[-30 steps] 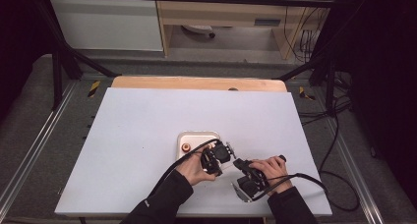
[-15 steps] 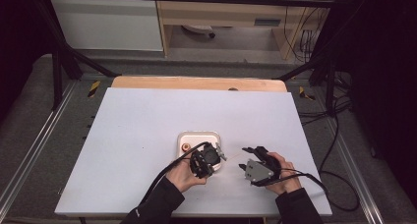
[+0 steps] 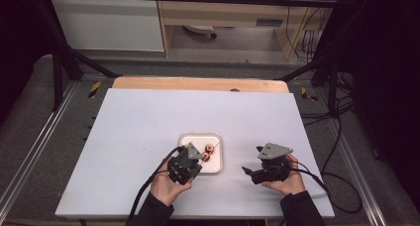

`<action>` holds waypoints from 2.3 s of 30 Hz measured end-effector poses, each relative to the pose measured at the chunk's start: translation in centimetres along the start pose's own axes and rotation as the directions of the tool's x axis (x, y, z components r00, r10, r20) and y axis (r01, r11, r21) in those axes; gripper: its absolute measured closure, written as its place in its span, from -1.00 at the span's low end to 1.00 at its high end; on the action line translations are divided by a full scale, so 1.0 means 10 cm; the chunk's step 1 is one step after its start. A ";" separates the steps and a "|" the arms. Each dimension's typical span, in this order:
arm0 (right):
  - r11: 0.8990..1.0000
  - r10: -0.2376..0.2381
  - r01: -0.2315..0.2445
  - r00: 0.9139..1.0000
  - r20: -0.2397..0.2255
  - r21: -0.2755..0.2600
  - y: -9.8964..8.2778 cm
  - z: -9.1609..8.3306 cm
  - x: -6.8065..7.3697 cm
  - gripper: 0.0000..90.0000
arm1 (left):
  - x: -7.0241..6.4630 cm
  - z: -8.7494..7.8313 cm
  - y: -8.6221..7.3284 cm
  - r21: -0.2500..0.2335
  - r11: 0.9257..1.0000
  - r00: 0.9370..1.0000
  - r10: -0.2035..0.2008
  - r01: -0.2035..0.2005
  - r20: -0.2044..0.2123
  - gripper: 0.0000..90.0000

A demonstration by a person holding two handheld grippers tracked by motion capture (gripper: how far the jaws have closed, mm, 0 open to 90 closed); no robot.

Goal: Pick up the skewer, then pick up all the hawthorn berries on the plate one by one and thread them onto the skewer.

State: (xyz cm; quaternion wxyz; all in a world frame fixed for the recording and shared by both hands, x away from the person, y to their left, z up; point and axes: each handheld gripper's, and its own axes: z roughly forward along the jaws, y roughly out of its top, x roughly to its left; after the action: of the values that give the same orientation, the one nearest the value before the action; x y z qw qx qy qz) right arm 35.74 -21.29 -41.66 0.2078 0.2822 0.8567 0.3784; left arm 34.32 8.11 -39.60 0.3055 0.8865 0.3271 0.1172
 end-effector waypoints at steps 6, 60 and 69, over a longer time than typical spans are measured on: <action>0.994 0.109 -0.110 0.993 -0.047 -0.020 0.04 0.03 -0.02 -0.84 | 0.04 -0.06 -0.23 -0.123 0.988 0.995 -0.093 0.089 -0.022 0.97; 0.949 0.057 0.032 0.962 -0.269 0.314 1.14 1.28 -0.02 -0.11 | 0.14 -0.11 -0.75 -0.309 0.927 0.977 -0.210 0.210 0.035 0.97; 0.941 0.027 0.074 0.957 -0.289 0.331 1.11 1.33 -0.03 0.11 | 0.14 -0.11 -0.75 -0.306 0.929 0.978 -0.206 0.207 0.036 0.97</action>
State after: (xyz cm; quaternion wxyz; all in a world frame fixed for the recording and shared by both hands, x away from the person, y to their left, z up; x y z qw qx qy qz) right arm 47.16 -8.26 -41.46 0.0330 0.2449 0.9334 0.2603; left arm 31.16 14.05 -43.39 0.4512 0.7889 0.3957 0.1324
